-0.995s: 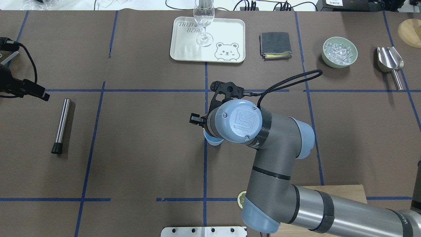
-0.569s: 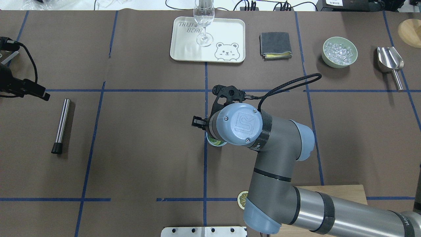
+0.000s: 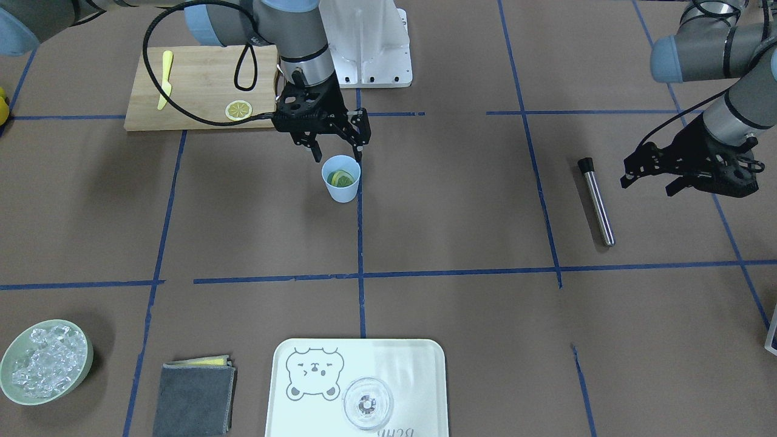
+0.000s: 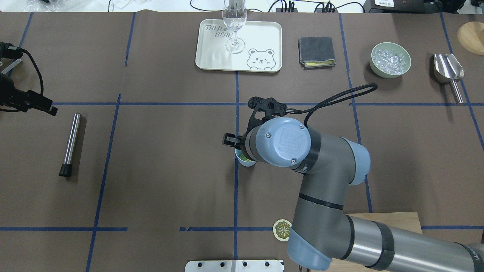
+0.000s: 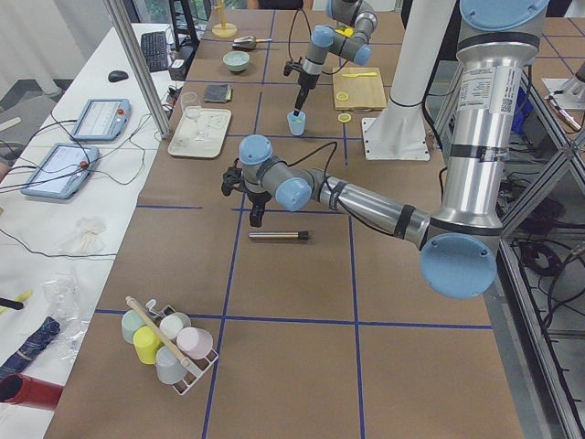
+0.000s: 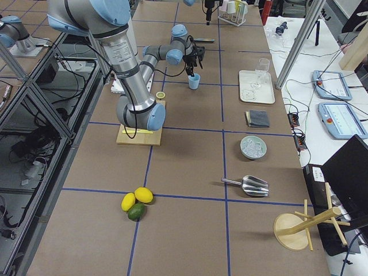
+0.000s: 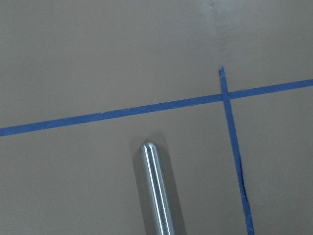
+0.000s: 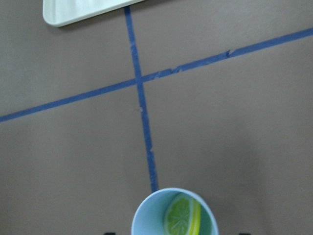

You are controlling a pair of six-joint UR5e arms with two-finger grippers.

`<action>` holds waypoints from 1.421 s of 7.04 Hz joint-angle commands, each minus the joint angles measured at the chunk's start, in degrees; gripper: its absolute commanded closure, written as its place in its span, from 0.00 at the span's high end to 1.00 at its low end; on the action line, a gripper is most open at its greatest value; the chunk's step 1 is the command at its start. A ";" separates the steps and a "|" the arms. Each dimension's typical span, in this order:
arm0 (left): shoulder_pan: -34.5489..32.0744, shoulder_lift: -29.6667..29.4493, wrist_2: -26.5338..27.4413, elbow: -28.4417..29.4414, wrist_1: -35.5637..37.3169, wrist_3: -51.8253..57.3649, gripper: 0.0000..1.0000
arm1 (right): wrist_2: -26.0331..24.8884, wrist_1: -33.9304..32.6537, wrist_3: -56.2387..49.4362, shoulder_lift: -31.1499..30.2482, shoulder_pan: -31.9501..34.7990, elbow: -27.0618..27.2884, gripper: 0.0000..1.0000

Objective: Squeeze lemon into cup
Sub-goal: 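Raise the right gripper toward the ice bowl while the left gripper reaches the metal rod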

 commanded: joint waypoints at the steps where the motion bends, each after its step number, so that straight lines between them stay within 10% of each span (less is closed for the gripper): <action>1: 0.74 -2.15 4.00 3.97 0.06 -6.66 1.00 | 14.01 0.15 -3.30 -9.87 12.19 8.29 1.00; 7: 9.80 -6.30 7.09 14.53 -4.58 -9.16 0.89 | 24.36 0.50 -22.40 -19.93 25.97 8.58 1.00; 10: 10.85 -6.13 7.27 14.54 -4.60 -8.89 0.57 | 24.36 0.50 -22.40 -19.93 25.97 8.66 1.00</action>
